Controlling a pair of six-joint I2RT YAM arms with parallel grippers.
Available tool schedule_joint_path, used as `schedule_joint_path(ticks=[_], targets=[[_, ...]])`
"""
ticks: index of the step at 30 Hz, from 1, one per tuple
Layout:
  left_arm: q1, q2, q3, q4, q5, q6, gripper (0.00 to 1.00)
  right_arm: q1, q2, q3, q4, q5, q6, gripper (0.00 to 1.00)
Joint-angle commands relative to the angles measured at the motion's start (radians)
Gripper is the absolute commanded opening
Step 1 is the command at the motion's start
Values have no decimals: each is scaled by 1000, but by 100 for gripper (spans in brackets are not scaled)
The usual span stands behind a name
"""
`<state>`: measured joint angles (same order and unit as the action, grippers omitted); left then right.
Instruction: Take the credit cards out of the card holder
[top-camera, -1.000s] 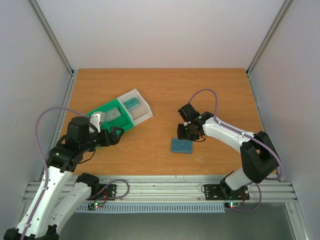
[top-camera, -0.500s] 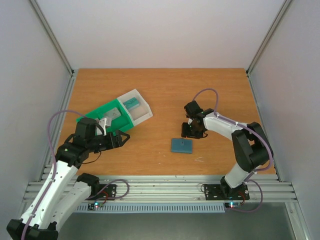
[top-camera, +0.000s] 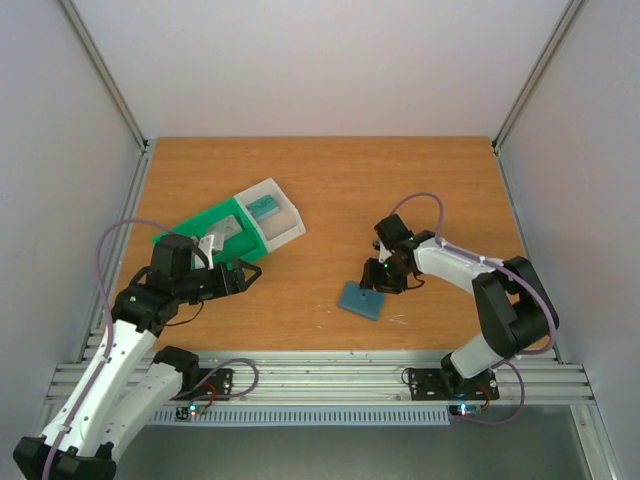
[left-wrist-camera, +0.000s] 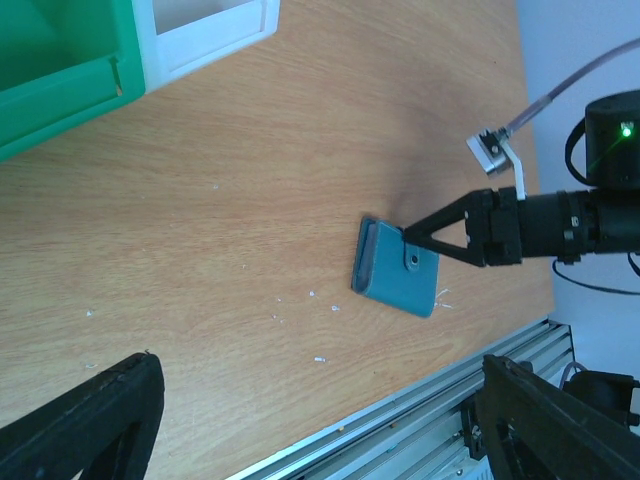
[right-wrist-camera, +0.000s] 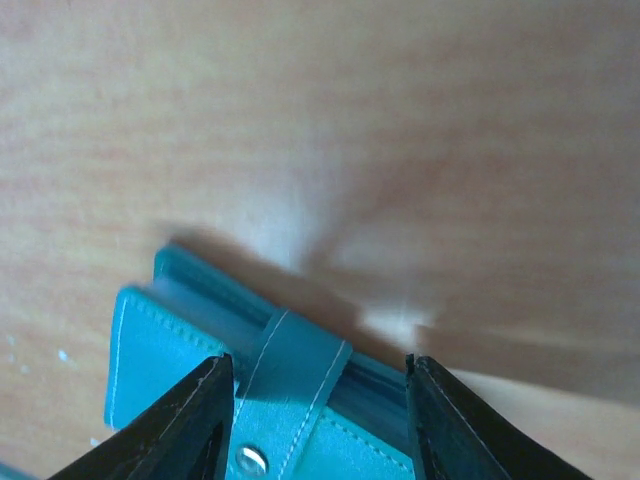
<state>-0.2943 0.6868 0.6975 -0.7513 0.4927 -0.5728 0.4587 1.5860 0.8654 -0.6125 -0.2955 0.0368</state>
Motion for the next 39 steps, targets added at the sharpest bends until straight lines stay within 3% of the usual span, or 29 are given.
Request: schedule_joint_path(ticks=[1, 10, 19, 27, 39], targets=[[-3, -11, 0, 36, 14, -4, 86, 20, -95, -77, 18, -99, 75, 48], [-4, -7, 0, 38, 7, -7, 85, 191, -166, -130, -11, -75, 153, 47], [-3, -21, 1, 31, 4, -13, 85, 314, -208, -18, -217, 209, 130, 39], [-4, -31, -3, 32, -8, -13, 85, 408, -116, 104, -281, 348, 138, 29], [-3, -51, -8, 30, -23, -17, 85, 458, 12, 152, -235, 347, 161, 24]])
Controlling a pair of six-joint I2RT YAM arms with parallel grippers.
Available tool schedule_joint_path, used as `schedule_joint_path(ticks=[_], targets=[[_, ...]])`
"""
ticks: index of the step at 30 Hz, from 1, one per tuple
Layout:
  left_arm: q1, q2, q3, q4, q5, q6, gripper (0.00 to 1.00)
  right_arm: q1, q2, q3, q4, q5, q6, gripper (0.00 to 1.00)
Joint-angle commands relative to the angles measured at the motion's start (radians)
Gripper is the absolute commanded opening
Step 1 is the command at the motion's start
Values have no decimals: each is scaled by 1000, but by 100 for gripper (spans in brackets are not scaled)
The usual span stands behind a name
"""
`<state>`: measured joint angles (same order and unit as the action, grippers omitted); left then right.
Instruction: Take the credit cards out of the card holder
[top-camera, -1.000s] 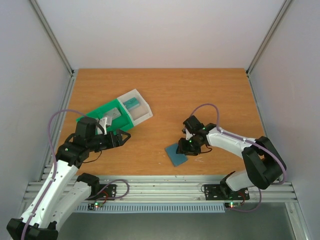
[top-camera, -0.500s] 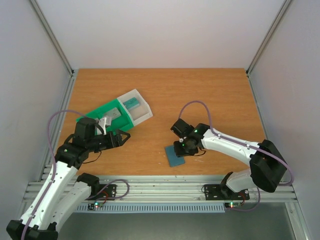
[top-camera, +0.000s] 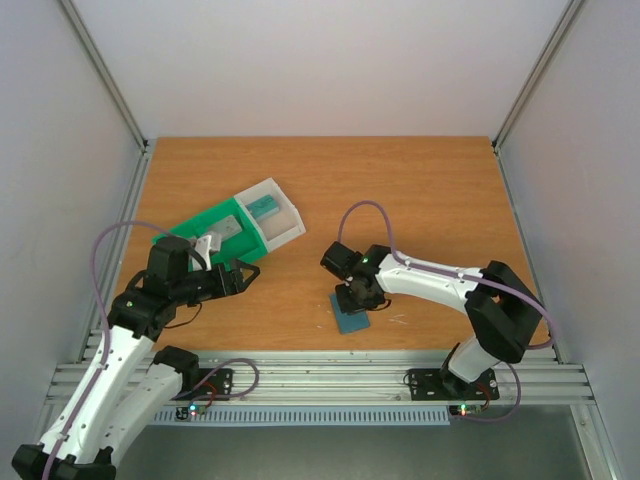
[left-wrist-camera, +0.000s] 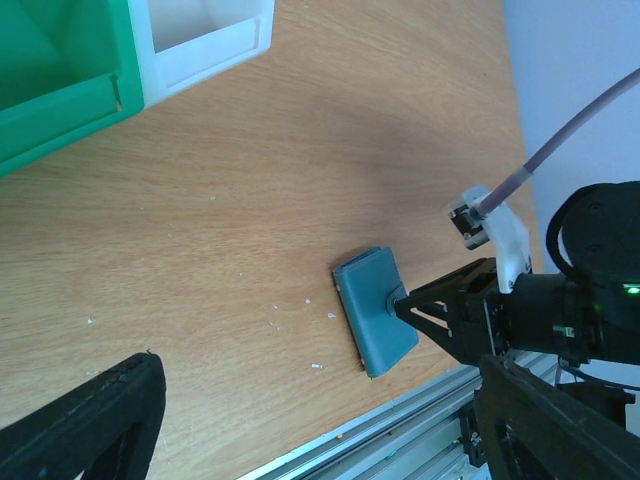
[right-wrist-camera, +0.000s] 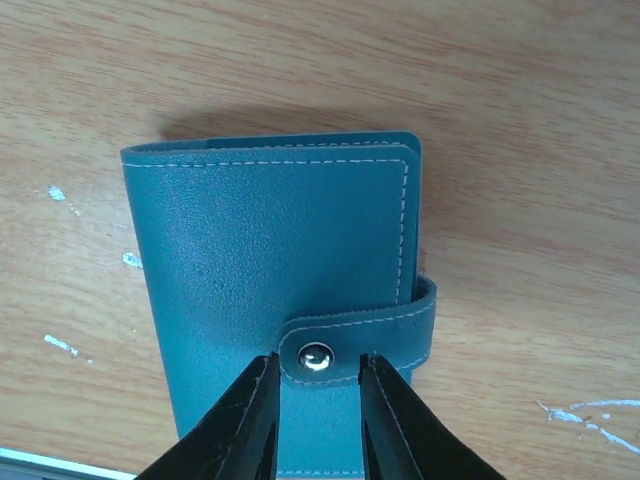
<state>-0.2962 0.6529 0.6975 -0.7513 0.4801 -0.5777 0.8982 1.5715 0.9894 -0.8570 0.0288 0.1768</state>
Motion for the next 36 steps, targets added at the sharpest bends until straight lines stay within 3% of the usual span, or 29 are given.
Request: schedule_joint_path(ticks=[1, 19, 31, 36], targets=[[-3, -17, -9, 31, -11, -13, 85, 21, 33, 28, 13, 23, 22, 24], [-2, -19, -11, 30, -11, -13, 85, 55, 120, 48, -6, 113, 29, 30], [-2, -6, -9, 28, -10, -14, 85, 78, 118, 68, -37, 165, 34, 6], [-2, -5, -8, 26, -15, -17, 84, 80, 107, 68, -30, 164, 30, 1]])
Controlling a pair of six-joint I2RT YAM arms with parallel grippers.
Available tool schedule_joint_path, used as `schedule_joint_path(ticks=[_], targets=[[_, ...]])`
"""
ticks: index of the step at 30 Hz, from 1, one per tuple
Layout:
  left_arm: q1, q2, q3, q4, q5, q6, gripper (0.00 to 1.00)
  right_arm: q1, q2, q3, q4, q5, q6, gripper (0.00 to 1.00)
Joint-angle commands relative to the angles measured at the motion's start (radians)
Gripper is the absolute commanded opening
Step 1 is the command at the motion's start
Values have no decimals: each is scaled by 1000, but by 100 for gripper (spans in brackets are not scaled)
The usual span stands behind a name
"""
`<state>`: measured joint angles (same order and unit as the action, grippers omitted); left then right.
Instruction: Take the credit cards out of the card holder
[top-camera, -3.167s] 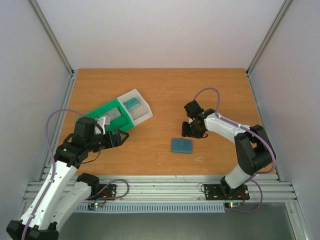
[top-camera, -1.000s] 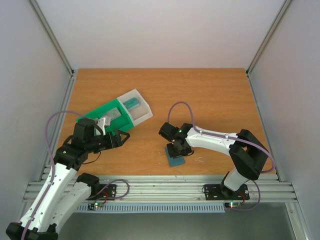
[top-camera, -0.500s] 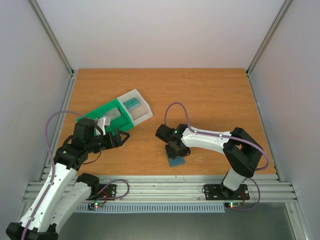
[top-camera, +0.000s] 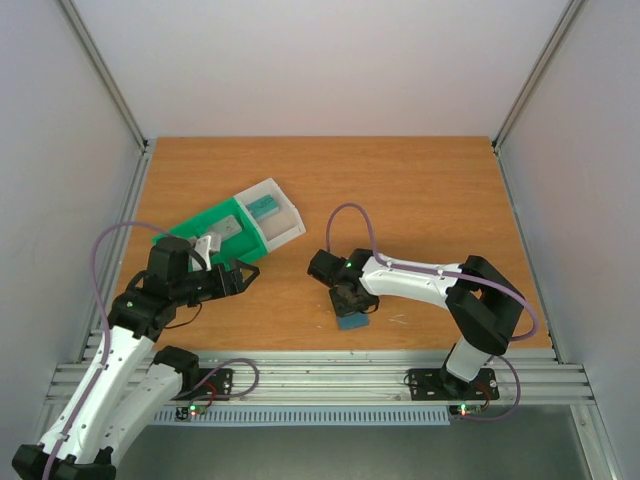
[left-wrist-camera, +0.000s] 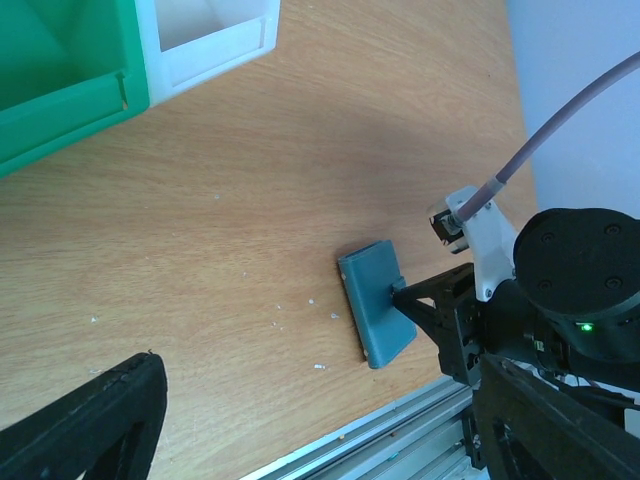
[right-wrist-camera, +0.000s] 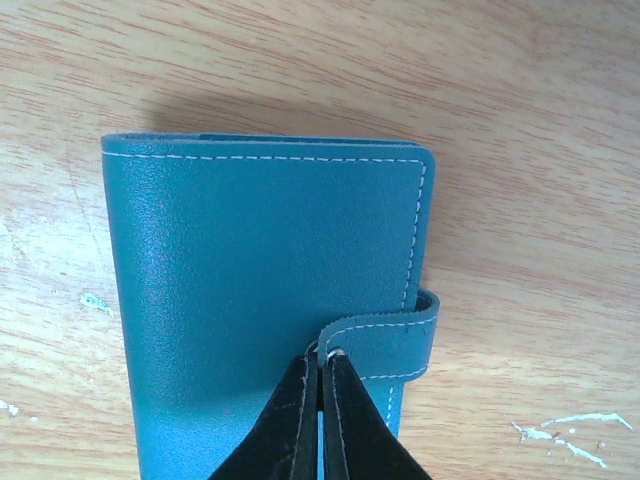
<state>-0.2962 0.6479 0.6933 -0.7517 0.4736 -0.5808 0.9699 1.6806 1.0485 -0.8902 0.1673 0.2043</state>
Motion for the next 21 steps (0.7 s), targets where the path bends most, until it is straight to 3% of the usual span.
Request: schedule_joint_path(ticks=[1, 14, 21], targets=[[-3, 2, -4, 26, -9, -14, 84, 10, -6, 7, 5, 27, 2, 1], [-2, 60, -18, 53, 27, -50, 75, 20, -203, -69, 143, -14, -13, 1], [-5, 81, -104, 246, 144, -173, 72, 31, -316, -79, 232, -72, 9, 1]])
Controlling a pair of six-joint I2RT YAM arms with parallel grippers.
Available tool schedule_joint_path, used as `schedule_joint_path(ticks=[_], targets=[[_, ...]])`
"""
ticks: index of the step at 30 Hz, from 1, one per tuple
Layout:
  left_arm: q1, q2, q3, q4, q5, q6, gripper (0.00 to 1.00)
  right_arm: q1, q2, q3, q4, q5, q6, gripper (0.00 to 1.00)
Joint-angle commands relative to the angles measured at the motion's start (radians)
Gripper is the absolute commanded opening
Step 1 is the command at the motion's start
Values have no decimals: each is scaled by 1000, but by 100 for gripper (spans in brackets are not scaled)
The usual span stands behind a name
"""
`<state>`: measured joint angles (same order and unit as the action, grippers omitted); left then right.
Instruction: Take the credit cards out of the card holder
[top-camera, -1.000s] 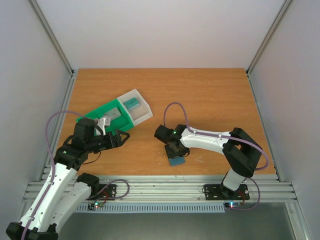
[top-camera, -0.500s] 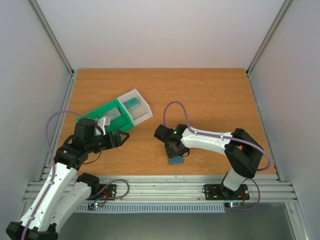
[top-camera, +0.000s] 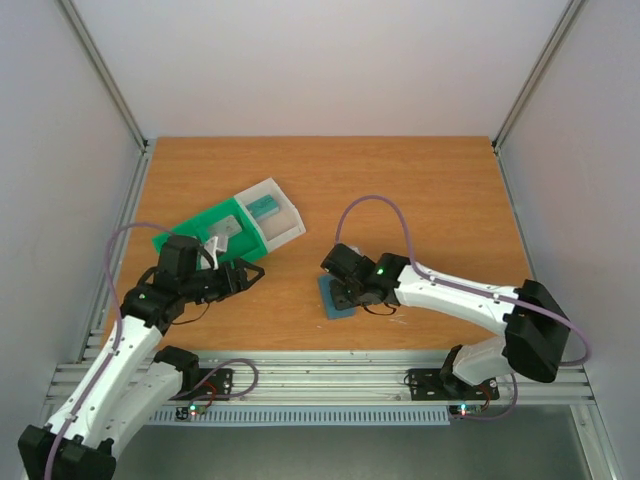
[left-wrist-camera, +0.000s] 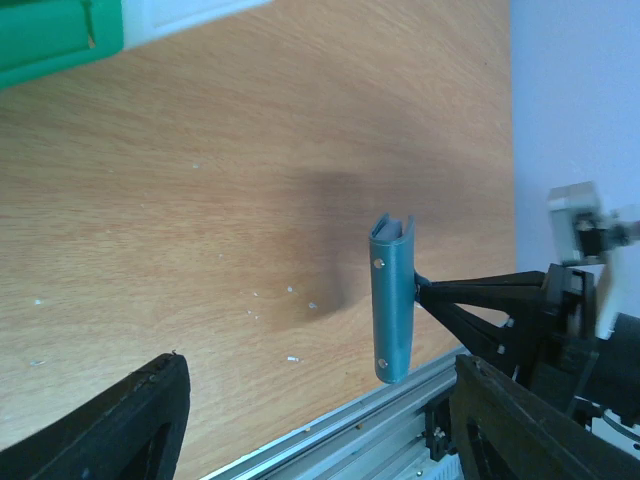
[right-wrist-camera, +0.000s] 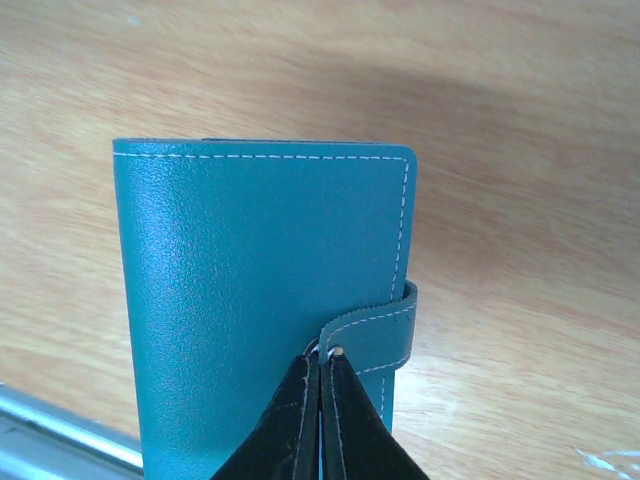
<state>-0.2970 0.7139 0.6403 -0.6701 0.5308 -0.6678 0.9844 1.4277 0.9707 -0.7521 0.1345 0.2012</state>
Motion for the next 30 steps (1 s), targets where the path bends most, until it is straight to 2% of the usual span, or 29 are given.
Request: schedule_joint_path(ticks=[1, 11, 14, 20, 30], targets=[[-5, 20, -66, 194, 101, -104, 72, 19, -76, 0, 107, -49, 17, 1], [-42, 67, -150, 423, 153, -260, 72, 52, -116, 13, 270, -198, 82, 1], [-53, 91, -174, 504, 170, -313, 72, 69, -96, 33, 288, -213, 88, 1], [-84, 144, -178, 562, 168, -333, 72, 102, -59, 66, 303, -218, 96, 1], [-88, 171, -197, 575, 170, -327, 53, 119, -34, 83, 305, -209, 103, 1]])
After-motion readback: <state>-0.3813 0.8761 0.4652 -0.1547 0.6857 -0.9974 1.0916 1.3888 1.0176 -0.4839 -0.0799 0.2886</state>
